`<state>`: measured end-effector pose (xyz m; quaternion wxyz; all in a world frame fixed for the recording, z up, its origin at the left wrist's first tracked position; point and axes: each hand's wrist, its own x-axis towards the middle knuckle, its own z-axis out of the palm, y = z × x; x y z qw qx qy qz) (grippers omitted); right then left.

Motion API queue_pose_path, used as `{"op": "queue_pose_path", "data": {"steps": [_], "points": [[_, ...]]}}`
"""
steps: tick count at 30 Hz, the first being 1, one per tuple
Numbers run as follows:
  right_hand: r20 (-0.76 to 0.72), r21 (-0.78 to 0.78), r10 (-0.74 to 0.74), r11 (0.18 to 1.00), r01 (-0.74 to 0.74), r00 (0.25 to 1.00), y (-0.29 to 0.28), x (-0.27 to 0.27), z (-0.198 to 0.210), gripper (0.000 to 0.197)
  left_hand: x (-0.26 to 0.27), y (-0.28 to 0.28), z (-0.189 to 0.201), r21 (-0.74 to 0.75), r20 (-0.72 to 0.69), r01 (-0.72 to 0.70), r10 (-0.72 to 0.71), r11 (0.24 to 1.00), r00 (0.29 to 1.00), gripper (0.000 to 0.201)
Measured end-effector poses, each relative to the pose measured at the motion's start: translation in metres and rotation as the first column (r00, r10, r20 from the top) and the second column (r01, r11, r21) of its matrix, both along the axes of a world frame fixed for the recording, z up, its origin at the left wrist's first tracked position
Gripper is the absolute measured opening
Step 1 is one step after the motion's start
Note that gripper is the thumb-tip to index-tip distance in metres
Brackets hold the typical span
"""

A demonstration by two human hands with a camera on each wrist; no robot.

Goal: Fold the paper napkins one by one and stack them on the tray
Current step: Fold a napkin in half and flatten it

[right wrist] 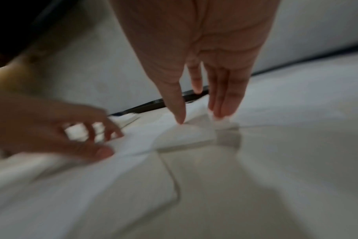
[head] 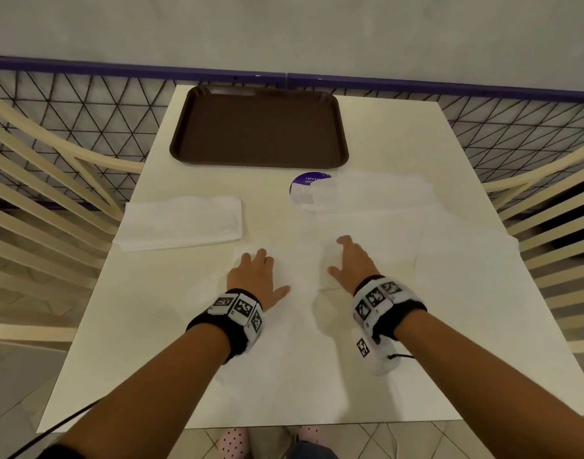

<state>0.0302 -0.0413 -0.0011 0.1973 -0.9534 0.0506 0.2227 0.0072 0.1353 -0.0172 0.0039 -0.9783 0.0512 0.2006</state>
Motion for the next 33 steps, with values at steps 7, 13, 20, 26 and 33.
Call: {"op": "queue_pose_path", "data": {"steps": [7,13,20,26,33], "points": [[0.005,-0.301,0.522,0.814,-0.497,0.853,0.051,-0.067,-0.016,0.054,-0.008,0.002,-0.004,-0.011,0.074,0.021,-0.020,1.000,0.997,0.071],[-0.145,-0.202,0.417,0.875,-0.439,0.897,0.049,-0.071,-0.023,0.051,-0.009,0.002,-0.005,-0.036,0.085,0.011,-0.008,0.999,0.996,0.072],[-0.163,-0.184,0.237,0.947,-0.265,0.958,0.002,-0.071,-0.020,0.049,-0.007,0.005,-0.003,-0.057,0.048,0.021,-0.019,0.998,0.999,0.069],[-0.163,-0.209,0.198,0.951,-0.230,0.967,0.001,-0.061,-0.019,0.045,-0.029,-0.010,-0.004,0.007,0.138,0.360,-0.358,0.933,0.924,0.055],[-0.139,-0.334,0.194,0.914,-0.230,0.971,0.009,-0.047,0.006,0.033,-0.045,-0.006,-0.013,0.044,0.127,0.405,-0.408,0.913,0.904,0.051]]}}
